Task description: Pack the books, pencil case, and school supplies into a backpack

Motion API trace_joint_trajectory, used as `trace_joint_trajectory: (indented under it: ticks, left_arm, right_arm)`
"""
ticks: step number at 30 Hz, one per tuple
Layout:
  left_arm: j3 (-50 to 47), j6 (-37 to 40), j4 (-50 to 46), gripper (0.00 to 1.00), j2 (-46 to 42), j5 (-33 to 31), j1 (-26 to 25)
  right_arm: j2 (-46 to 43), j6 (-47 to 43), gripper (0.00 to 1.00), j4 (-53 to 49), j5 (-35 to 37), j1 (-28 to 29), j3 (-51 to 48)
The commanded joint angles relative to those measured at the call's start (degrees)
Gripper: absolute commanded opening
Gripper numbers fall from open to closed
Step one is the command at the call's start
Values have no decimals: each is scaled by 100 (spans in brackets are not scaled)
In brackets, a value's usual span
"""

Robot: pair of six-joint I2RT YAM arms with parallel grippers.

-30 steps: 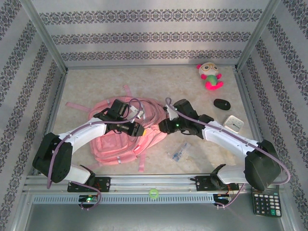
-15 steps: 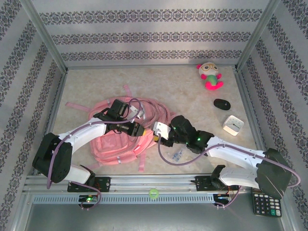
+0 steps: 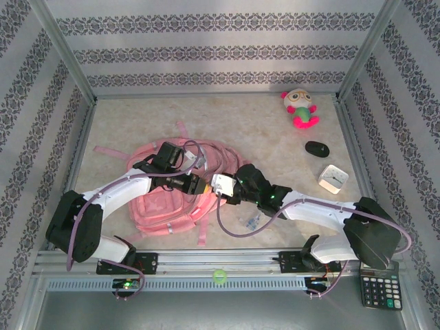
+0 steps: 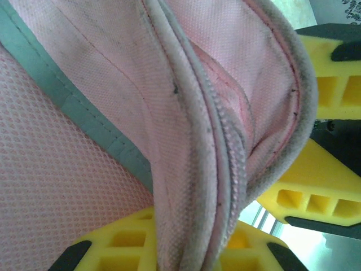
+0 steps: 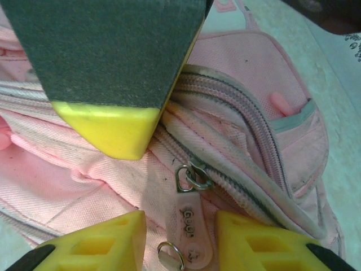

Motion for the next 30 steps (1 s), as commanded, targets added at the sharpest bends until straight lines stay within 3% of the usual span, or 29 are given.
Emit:
trace_joint_trajectory:
  ticks: [1, 8, 13, 21, 30]
  left_arm:
    - [-155, -257, -344, 0, -38, 247, -41]
    - [-226, -361, -204, 0, -27, 288, -42]
    - [-208, -206, -416, 0, -55, 74, -43]
    - [12, 422, -1169, 0, -14, -1043, -38]
    - [511, 2041, -1911, 0, -91, -2339, -42]
  right_arm:
    - [212, 149, 34, 409, 157, 77, 168]
    - [524, 592, 14, 450, 558, 370, 442]
    - [287, 965, 0, 59, 724, 355, 451]
    - [-86, 2739, 0, -2267, -1706, -396, 1170]
    - [35, 4589, 0, -2760, -3204, -730, 1391]
